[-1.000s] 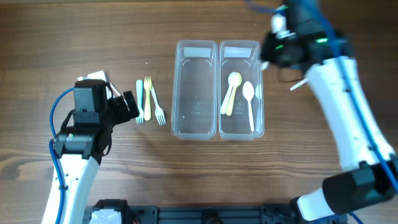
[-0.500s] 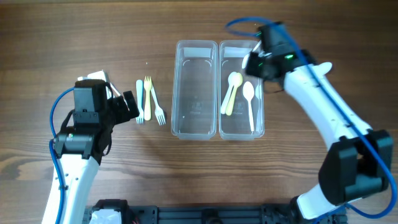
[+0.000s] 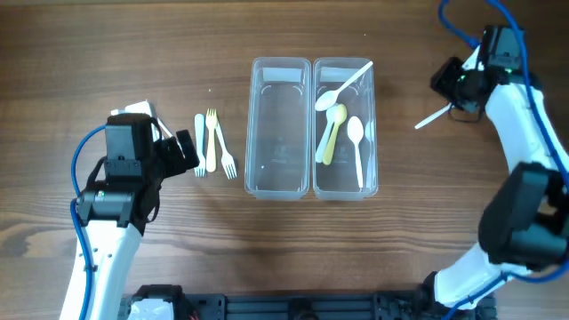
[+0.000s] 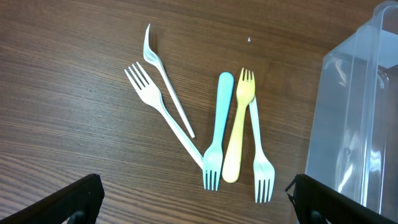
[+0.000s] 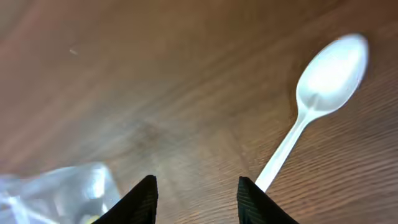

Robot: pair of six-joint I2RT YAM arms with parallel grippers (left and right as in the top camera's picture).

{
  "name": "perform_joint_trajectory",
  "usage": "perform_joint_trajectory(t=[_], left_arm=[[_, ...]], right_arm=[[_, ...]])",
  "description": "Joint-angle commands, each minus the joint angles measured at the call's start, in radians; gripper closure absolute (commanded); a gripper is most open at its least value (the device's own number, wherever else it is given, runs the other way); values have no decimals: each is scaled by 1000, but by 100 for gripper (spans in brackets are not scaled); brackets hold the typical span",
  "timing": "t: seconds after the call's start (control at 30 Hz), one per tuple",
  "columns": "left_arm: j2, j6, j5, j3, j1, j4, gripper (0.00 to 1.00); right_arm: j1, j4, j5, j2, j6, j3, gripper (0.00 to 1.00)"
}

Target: Pack container

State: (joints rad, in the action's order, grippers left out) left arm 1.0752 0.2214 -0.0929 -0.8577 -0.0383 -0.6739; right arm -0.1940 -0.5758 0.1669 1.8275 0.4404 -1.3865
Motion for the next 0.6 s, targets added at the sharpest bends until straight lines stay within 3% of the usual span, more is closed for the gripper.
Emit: perform_joint_trajectory(t=[0.0,0.13,0.37,0.57], left_arm=[[1,-16,-13,-21,-5,3,0],[1,-16,-13,-21,-5,3,0],[1,-16,-13,-21,-5,3,0],[1,-16,-13,-21,-5,3,0]], right_arm=[[-34,24,45,146,34,-18,58],[-54,71,59,205,43,-18,59],[-56,66,-129,216,248,-18,53],[-63,64,-146,278,251,-18,52]])
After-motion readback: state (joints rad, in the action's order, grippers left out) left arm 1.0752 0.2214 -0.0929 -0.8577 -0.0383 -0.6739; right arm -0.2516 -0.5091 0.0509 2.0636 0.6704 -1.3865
